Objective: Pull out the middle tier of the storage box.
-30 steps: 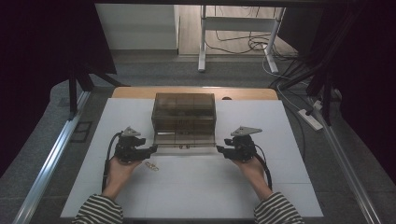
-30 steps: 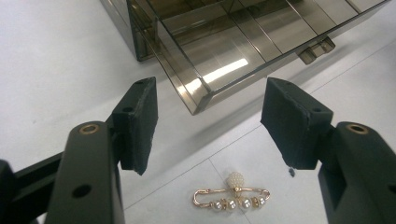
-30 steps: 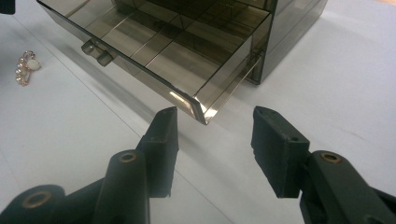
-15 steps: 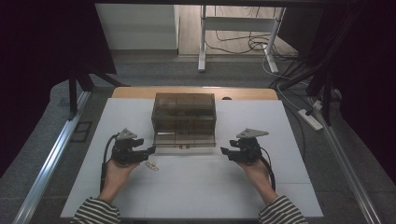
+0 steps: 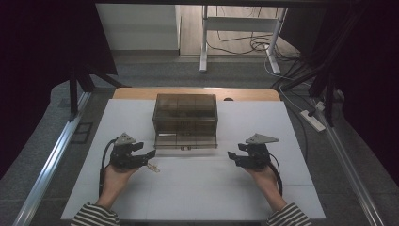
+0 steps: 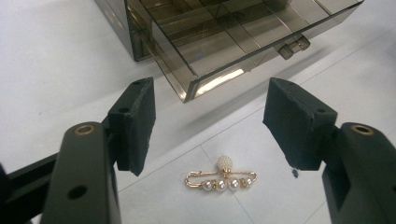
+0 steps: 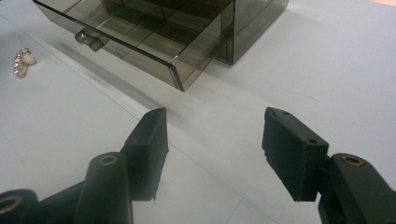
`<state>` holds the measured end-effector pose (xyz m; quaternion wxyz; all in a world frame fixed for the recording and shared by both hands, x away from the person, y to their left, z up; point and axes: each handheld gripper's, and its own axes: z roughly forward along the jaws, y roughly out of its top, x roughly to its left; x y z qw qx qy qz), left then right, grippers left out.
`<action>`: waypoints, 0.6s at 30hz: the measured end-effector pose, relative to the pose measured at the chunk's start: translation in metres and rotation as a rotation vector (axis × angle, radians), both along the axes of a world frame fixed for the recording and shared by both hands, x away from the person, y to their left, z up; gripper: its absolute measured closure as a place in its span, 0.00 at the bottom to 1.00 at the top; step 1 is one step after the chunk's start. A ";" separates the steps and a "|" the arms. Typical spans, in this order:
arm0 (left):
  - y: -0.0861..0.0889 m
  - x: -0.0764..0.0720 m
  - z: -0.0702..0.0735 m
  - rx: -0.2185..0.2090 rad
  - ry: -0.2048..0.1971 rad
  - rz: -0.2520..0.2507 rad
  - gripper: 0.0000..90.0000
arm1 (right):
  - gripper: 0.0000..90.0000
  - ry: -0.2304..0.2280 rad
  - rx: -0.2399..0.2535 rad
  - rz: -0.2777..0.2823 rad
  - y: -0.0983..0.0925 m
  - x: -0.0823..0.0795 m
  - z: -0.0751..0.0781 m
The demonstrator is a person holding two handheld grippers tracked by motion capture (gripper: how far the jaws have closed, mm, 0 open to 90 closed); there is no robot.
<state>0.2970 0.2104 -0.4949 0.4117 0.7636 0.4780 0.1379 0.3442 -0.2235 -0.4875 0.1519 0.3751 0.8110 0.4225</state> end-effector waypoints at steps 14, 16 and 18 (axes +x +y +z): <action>0.005 -0.014 0.001 -0.017 -0.045 0.002 0.37 | 0.42 -0.022 0.020 -0.052 -0.028 -0.014 0.000; 0.005 -0.016 0.001 -0.018 -0.045 0.004 0.37 | 0.42 -0.022 0.020 -0.056 -0.031 -0.016 0.000; 0.005 -0.017 0.001 -0.018 -0.050 0.000 0.37 | 0.42 -0.027 0.017 -0.060 -0.035 -0.018 -0.001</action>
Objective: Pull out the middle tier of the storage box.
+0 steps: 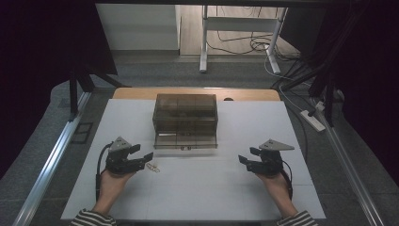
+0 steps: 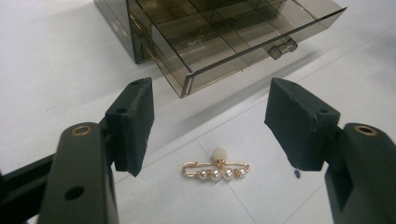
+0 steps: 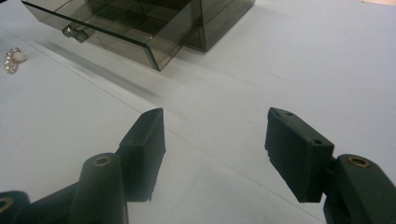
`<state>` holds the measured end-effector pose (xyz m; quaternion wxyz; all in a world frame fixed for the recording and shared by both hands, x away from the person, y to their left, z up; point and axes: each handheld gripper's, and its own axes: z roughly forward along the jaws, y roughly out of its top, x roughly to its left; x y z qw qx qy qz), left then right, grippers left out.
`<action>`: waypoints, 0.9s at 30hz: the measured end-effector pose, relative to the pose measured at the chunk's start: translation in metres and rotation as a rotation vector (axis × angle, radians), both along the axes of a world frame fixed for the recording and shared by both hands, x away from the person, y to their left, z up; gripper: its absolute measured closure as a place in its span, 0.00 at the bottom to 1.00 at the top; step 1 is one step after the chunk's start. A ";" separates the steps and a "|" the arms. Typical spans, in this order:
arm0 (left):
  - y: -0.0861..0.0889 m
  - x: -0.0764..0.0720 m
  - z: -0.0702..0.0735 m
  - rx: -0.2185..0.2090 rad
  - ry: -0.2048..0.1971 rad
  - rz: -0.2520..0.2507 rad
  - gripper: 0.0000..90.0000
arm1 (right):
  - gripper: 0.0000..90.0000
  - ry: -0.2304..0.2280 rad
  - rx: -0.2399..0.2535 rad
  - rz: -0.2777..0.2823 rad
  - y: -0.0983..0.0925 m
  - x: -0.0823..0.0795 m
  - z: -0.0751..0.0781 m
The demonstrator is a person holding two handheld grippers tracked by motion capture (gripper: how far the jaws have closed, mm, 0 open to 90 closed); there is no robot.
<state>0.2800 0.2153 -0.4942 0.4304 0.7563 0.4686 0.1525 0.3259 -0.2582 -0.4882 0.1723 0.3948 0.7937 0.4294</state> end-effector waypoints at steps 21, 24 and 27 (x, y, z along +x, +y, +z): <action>0.004 -0.021 -0.004 -0.022 -0.051 0.002 0.35 | 0.37 -0.082 0.056 -0.020 -0.026 -0.029 -0.002; 0.005 -0.025 -0.005 -0.029 -0.059 0.005 0.35 | 0.36 -0.091 0.059 -0.024 -0.029 -0.033 -0.003; 0.006 -0.027 -0.005 -0.032 -0.066 0.009 0.34 | 0.36 -0.093 0.063 -0.030 -0.033 -0.036 -0.004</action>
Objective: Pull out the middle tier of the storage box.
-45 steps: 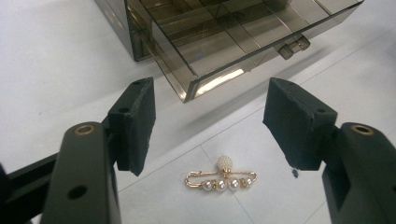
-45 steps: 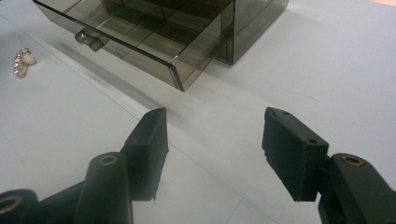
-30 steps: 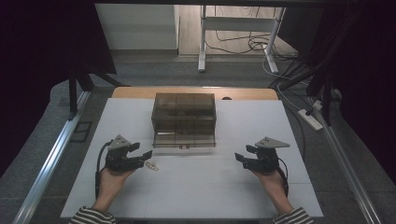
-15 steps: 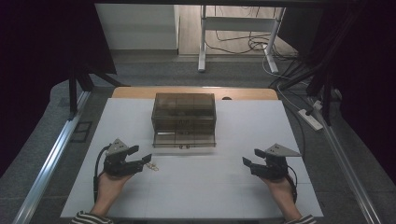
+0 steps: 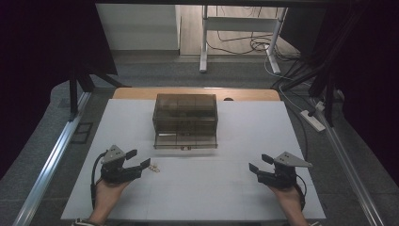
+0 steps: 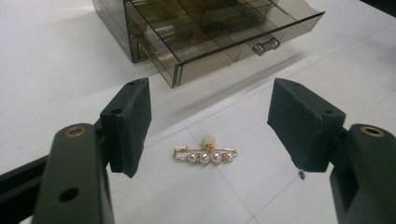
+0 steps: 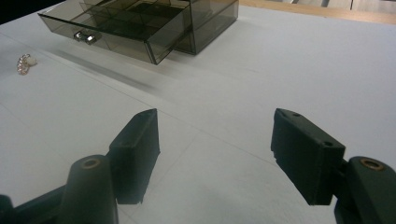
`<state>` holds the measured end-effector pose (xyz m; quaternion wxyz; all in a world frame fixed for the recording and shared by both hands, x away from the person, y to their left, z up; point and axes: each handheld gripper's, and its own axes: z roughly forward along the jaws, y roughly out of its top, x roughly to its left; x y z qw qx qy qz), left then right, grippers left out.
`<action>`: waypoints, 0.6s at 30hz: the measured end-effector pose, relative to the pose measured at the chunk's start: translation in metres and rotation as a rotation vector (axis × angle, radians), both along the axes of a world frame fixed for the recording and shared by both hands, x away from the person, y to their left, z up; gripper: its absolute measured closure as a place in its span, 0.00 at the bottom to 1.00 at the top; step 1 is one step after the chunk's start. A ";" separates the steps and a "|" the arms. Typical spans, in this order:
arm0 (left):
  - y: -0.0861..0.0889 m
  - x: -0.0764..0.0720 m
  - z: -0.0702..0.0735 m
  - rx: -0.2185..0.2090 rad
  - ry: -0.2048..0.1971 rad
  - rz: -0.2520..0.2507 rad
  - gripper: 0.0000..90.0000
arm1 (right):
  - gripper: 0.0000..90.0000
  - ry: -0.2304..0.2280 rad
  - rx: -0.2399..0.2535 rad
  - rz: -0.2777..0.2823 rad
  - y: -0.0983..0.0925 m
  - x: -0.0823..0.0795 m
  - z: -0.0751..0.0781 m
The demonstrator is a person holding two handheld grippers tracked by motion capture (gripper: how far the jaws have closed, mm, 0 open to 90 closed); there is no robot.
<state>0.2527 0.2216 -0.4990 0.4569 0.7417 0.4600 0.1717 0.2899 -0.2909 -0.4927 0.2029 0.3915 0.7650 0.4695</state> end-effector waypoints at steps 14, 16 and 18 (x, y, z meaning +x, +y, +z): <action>0.013 -0.018 -0.004 -0.032 -0.023 0.031 0.32 | 0.31 -0.024 0.046 -0.034 -0.016 -0.016 -0.001; 0.016 -0.023 -0.006 -0.038 -0.026 0.040 0.32 | 0.31 -0.030 0.051 -0.039 -0.019 -0.018 -0.001; 0.018 -0.026 -0.006 -0.045 -0.033 0.047 0.32 | 0.30 -0.033 0.058 -0.042 -0.022 -0.020 -0.001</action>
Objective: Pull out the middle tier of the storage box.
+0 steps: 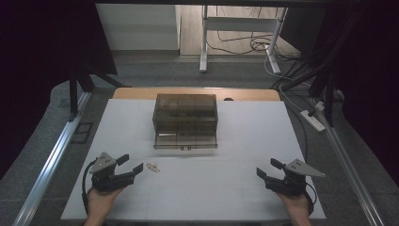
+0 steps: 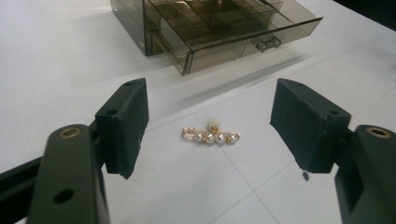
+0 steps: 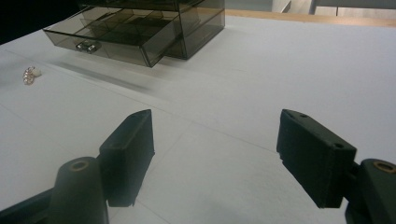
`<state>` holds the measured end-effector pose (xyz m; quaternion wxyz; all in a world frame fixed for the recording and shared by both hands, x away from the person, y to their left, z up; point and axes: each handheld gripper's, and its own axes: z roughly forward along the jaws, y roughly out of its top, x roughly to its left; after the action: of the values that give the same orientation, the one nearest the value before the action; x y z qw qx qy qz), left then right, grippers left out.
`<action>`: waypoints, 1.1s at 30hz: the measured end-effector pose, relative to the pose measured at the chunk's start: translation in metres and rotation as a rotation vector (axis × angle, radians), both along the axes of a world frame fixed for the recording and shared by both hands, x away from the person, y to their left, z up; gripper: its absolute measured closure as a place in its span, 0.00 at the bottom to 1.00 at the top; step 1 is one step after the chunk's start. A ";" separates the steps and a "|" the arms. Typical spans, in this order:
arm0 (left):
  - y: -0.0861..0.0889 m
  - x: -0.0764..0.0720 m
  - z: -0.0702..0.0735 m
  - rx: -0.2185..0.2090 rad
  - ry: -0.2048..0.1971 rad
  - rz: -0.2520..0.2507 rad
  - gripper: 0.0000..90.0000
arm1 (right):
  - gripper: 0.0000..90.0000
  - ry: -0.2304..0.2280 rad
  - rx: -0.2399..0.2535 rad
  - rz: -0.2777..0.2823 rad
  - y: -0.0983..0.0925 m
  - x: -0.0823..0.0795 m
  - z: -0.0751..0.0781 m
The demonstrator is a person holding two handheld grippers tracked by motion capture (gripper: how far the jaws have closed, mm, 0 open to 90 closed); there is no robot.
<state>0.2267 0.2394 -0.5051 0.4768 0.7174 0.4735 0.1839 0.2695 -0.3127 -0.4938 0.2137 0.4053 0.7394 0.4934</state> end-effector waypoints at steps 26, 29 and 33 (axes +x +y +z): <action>0.026 -0.028 -0.022 -0.015 -0.039 0.074 0.30 | 0.27 0.000 0.031 -0.079 -0.027 -0.024 -0.015; 0.027 -0.027 -0.022 -0.016 -0.039 0.080 0.30 | 0.26 0.009 0.027 -0.074 -0.026 -0.022 -0.016; 0.025 -0.025 -0.023 -0.009 -0.032 0.083 0.30 | 0.26 0.003 0.027 -0.073 -0.028 -0.022 -0.016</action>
<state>0.2021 0.2645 -0.5280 0.4795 0.6919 0.4960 0.2129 0.2472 -0.3405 -0.5095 0.2249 0.4355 0.7176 0.4948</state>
